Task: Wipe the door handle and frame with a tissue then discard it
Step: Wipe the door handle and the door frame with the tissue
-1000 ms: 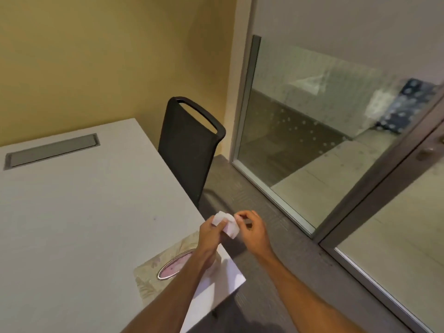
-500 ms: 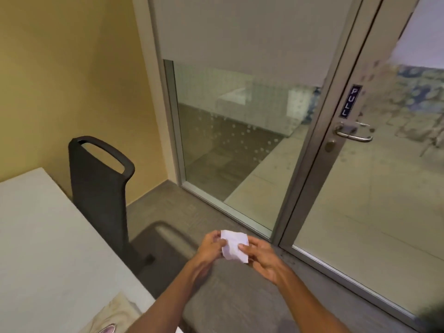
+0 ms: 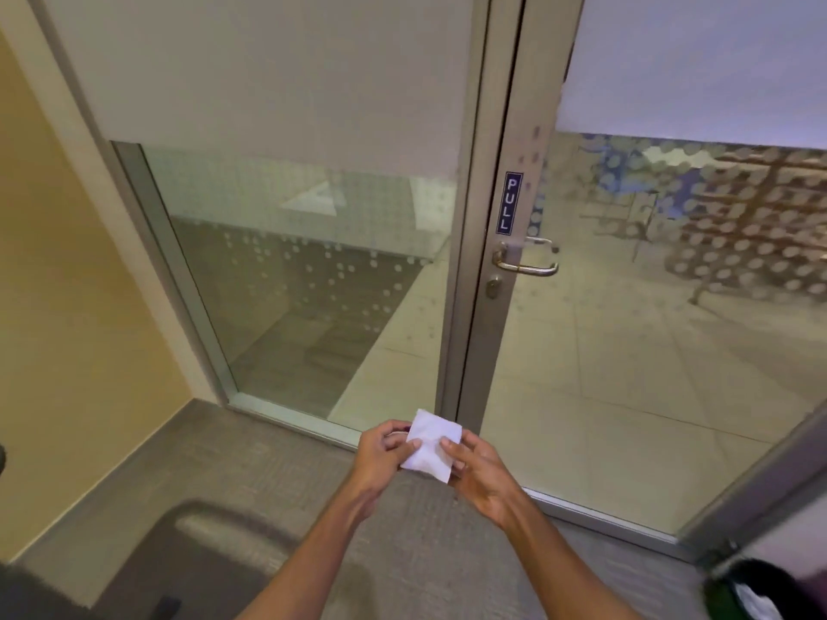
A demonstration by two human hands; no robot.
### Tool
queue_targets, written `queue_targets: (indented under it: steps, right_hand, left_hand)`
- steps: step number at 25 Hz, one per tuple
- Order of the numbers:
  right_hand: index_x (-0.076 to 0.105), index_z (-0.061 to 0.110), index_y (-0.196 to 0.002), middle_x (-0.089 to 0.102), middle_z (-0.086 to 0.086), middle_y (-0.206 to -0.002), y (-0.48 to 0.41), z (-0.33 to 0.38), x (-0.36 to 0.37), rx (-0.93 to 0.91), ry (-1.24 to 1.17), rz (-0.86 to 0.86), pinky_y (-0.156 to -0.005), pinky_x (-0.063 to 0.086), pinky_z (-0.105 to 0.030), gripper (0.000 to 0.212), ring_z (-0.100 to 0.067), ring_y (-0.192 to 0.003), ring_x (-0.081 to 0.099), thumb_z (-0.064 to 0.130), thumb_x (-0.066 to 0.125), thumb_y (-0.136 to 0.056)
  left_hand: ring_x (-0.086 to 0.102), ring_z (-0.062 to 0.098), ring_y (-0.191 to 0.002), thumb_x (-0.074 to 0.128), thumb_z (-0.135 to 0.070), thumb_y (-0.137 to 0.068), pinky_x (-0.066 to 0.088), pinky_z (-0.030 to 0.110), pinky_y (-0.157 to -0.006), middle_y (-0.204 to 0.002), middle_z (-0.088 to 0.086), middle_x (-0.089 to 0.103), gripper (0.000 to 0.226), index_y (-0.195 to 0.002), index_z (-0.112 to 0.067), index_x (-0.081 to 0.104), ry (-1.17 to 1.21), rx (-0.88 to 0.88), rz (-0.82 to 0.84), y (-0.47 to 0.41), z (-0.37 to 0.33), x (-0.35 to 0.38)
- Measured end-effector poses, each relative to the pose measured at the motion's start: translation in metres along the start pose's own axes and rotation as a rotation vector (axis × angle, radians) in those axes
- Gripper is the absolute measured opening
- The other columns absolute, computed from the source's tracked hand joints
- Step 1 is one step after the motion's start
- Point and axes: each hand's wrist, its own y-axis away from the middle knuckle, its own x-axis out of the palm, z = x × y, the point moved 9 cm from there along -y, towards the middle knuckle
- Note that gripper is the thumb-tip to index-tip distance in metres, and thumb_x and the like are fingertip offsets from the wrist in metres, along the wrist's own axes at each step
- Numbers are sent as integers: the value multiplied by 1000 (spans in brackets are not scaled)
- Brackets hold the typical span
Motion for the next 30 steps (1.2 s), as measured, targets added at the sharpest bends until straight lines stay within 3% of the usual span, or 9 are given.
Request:
queue_targets:
  steps: [7, 10, 13, 15, 20, 23, 26, 28, 30]
  right_hand:
    - [65, -4, -114, 72, -22, -109, -90, 51, -28, -49, 19, -119, -76, 58, -39, 46, -33, -95, 71, 10, 77, -72]
    - [65, -2, -115, 72, -22, -108, -130, 79, -29, -99, -5, -201, -87, 53, -46, 39, -35, -98, 70, 10, 73, -78]
    - [59, -9, -121, 67, -30, -113, -168, 108, -28, -157, -75, -250, -100, 46, -57, 35, -45, -109, 63, 2, 63, -87]
    - [56, -11, -123, 66, -31, -114, -187, 131, -31, -198, -99, -328, -100, 46, -57, 36, -46, -109, 62, 0, 60, -89]
    - [58, 5, -119, 72, -17, -109, -191, 194, -38, -318, -64, -517, -69, 57, -32, 27, -31, -96, 70, 11, 62, -93]
    - [59, 8, -121, 70, -17, -113, -186, 239, -48, -388, -44, -584, -68, 52, -32, 29, -33, -101, 67, 15, 62, -93]
    - [62, 3, -118, 70, -17, -108, -171, 294, -63, -517, 8, -660, -68, 51, -29, 24, -28, -91, 66, 10, 58, -94]
    - [65, 2, -115, 71, -14, -100, -156, 330, -77, -616, 173, -772, -62, 51, -23, 23, -21, -80, 65, 8, 57, -94]
    - [66, 4, -114, 72, -12, -99, -151, 360, -88, -677, 378, -842, -66, 52, -27, 22, -23, -85, 67, 6, 56, -94]
  left_hand:
    - [69, 18, -79, 69, -1, -88, 53, 22, -65, -93, 12, 76, 13, -100, -4, 72, -137, 31, 95, -118, -26, 37]
    - [67, 12, -73, 70, -1, -87, 50, 16, -61, -87, 10, 75, 7, -90, -7, 73, -210, 92, 100, -173, -52, 43]
    - [65, 5, -65, 73, -4, -86, 53, 20, -62, -82, 8, 73, 12, -82, -15, 71, -327, 209, 125, -218, -87, 51]
    - [63, 2, -63, 74, -6, -85, 58, 33, -70, -77, 0, 71, 14, -83, -19, 70, -433, 338, 128, -243, -118, 58]
    - [61, 24, -109, 66, -33, -91, 51, 41, -91, -119, 2, 65, 35, -119, -12, 67, -847, 989, -110, -260, -245, 77]
    - [40, 32, -137, 47, -50, -93, 36, 49, -110, -149, 11, 45, 61, -141, -13, 51, -1047, 1317, -319, -267, -321, 91]
    - [14, 35, -150, 36, -55, -98, 10, 55, -121, -163, 13, 17, 69, -156, -18, 27, -1211, 1419, -458, -295, -374, 104]
    - [9, 37, -151, 31, -56, -100, 6, 58, -120, -164, 14, 10, 69, -158, -21, 16, -1263, 1415, -527, -312, -401, 108]
    - [8, 37, -151, 26, -58, -101, 9, 60, -120, -165, 14, 8, 71, -158, -22, 6, -1308, 1416, -558, -322, -415, 117]
